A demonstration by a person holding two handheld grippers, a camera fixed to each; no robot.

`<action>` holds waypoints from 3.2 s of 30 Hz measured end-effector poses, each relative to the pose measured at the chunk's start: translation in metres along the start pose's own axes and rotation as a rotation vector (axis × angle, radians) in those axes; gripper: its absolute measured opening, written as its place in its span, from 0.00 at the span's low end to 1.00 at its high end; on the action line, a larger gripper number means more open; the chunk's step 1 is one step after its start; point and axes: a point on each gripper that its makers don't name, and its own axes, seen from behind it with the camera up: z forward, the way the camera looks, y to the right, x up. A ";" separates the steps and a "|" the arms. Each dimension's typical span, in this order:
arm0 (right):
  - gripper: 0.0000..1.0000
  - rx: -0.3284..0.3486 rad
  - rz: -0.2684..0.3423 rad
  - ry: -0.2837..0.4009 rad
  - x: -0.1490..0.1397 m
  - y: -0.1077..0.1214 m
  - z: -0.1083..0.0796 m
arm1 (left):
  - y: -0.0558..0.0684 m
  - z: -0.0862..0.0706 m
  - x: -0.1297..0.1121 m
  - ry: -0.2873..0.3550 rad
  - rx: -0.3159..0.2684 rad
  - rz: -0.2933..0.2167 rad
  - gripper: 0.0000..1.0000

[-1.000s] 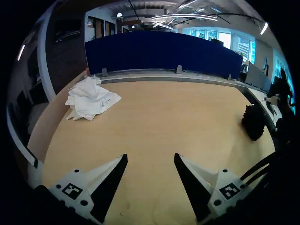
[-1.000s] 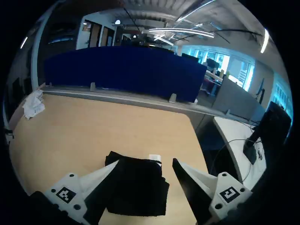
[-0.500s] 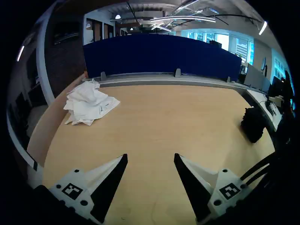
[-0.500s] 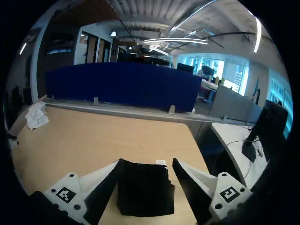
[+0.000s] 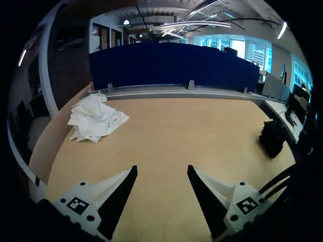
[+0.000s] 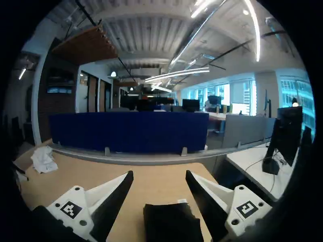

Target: Fold towel

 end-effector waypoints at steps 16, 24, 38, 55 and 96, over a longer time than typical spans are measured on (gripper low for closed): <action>1.00 0.013 0.077 0.101 0.021 -0.050 -0.006 | -0.010 0.003 0.047 0.127 -0.002 -0.005 0.92; 1.00 0.033 0.087 0.120 0.018 -0.090 -0.004 | -0.022 0.002 0.088 0.241 0.008 -0.010 0.92; 1.00 0.063 0.081 0.115 0.013 -0.131 -0.004 | -0.048 -0.008 0.140 0.412 0.046 -0.023 0.92; 1.00 0.079 0.045 0.095 0.012 -0.164 -0.005 | -0.065 -0.013 0.154 0.520 0.057 0.005 0.92; 1.00 -0.015 0.079 0.095 -0.021 -0.140 -0.020 | -0.061 0.049 0.039 0.628 0.093 0.001 0.92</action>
